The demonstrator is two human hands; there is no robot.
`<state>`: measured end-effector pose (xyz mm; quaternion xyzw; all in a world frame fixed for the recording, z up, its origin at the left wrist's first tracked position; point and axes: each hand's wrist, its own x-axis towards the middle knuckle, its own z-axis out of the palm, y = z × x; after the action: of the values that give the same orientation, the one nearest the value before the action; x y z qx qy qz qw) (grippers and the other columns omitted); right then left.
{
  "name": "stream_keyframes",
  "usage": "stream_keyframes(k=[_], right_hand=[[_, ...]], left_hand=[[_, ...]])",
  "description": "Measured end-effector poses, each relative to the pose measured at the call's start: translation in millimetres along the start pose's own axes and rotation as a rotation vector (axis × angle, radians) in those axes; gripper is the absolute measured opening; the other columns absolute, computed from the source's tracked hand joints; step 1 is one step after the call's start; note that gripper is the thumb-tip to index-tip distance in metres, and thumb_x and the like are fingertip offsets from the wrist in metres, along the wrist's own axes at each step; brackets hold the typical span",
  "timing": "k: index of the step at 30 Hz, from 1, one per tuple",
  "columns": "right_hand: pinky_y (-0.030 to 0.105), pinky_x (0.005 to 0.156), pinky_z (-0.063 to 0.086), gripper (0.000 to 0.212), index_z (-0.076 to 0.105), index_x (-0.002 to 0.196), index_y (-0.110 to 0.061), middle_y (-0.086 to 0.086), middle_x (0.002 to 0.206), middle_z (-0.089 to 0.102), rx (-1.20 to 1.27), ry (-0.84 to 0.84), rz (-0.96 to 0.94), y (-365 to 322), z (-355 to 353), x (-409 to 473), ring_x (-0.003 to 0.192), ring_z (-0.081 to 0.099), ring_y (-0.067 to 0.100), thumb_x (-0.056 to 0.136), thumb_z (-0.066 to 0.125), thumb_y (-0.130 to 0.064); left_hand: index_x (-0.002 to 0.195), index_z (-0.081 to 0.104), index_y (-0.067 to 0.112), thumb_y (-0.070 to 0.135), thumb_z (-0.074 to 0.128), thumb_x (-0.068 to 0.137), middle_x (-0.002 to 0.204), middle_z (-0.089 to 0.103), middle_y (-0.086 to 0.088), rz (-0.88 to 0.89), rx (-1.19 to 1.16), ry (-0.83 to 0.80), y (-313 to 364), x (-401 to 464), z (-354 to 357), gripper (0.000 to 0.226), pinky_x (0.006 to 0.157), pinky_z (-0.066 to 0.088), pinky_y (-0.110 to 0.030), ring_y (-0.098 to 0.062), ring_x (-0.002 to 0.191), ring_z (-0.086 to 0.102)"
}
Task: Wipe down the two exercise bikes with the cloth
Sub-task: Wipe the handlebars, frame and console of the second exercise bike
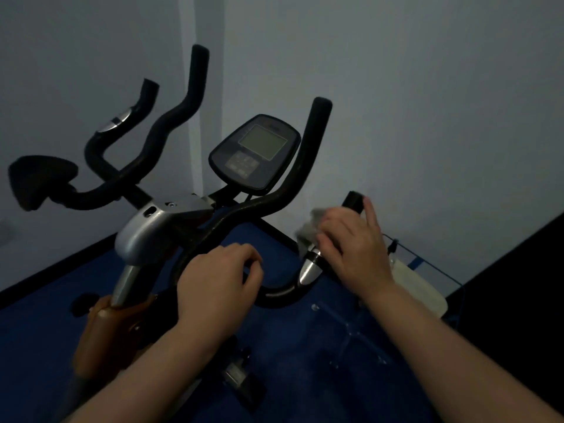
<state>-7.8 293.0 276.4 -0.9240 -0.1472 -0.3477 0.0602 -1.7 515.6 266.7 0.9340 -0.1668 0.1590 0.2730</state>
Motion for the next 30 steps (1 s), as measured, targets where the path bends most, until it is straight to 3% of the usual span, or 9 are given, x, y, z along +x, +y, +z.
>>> stream_keyframes(k=[4,8,12,14,18,23,26,28,30], right_hand=[[0.047,0.117,0.018,0.012,0.064,0.091,-0.007,0.01,0.105,0.064,0.128,0.13,0.106,-29,21,-25,0.113,0.056,0.025,0.09,0.054,-0.014],[0.054,0.108,0.032,0.015,0.062,0.097,-0.011,0.013,0.103,0.068,0.127,-0.037,-0.315,-18,20,-32,0.107,0.059,0.024,0.094,0.05,-0.02],[0.046,0.113,0.025,0.021,0.072,0.089,-0.009,0.009,0.095,0.069,-0.148,-0.062,-0.4,46,-12,23,0.101,0.065,0.025,0.092,0.053,-0.019],[0.044,0.116,0.02,0.021,0.071,0.087,-0.01,0.008,0.097,0.07,-0.231,-0.012,-0.327,49,-9,24,0.108,0.063,0.026,0.092,0.054,-0.02],[0.046,0.117,0.013,0.018,0.066,0.096,-0.012,0.008,0.104,0.067,0.066,0.187,0.025,-5,32,-21,0.121,0.052,0.025,0.094,0.049,-0.019],[0.044,0.113,0.027,0.02,0.068,0.096,-0.013,0.008,0.094,0.069,-0.126,-0.012,-0.496,53,-8,21,0.1,0.063,0.025,0.095,0.052,-0.025],[0.04,0.089,0.05,0.024,0.068,0.084,-0.009,0.008,0.08,0.063,-0.145,-0.105,-0.587,65,-16,51,0.076,0.061,0.026,0.095,0.053,-0.024],[0.033,0.064,0.049,0.024,0.068,0.081,-0.009,0.007,0.077,0.063,-0.117,-0.045,-0.489,62,-10,51,0.07,0.058,0.025,0.093,0.055,-0.026],[0.033,0.055,0.049,0.024,0.069,0.082,-0.01,0.006,0.077,0.065,-0.088,0.098,-0.347,58,-3,47,0.07,0.06,0.023,0.092,0.058,-0.028]], left_hand=[[0.078,0.066,0.032,0.033,0.057,0.084,0.072,0.065,0.013,-0.014,0.02,-0.032,2,0,0,0.011,0.058,0.03,-0.026,-0.011,0.07,0.061],[0.081,0.066,0.034,0.042,0.045,0.087,0.075,0.065,0.012,0.051,0.09,-0.116,1,3,2,0.024,0.064,0.031,-0.027,-0.01,0.076,0.059],[0.076,0.067,0.032,0.045,0.045,0.088,0.069,0.063,0.012,0.059,0.104,-0.143,1,3,2,0.028,0.069,0.036,-0.028,-0.01,0.078,0.059],[0.073,0.068,0.031,0.043,0.051,0.086,0.064,0.062,0.011,0.038,0.105,-0.111,4,2,1,0.024,0.067,0.034,-0.027,-0.01,0.074,0.06],[0.072,0.069,0.03,0.039,0.058,0.083,0.062,0.061,0.008,0.01,0.106,-0.089,5,3,1,0.018,0.065,0.034,-0.028,-0.013,0.071,0.061],[0.074,0.069,0.031,0.039,0.058,0.083,0.066,0.063,0.007,0.018,0.135,-0.098,6,3,0,0.017,0.064,0.031,-0.027,-0.014,0.075,0.063],[0.073,0.069,0.031,0.041,0.059,0.082,0.064,0.062,0.006,-0.007,0.145,-0.087,7,4,-1,0.017,0.064,0.03,-0.027,-0.015,0.074,0.064],[0.071,0.068,0.031,0.041,0.059,0.082,0.062,0.061,0.007,-0.001,0.151,-0.098,6,4,0,0.017,0.062,0.03,-0.027,-0.013,0.072,0.063],[0.07,0.067,0.032,0.041,0.058,0.082,0.061,0.061,0.009,0.012,0.151,-0.109,5,5,-1,0.018,0.061,0.03,-0.027,-0.011,0.07,0.062]])
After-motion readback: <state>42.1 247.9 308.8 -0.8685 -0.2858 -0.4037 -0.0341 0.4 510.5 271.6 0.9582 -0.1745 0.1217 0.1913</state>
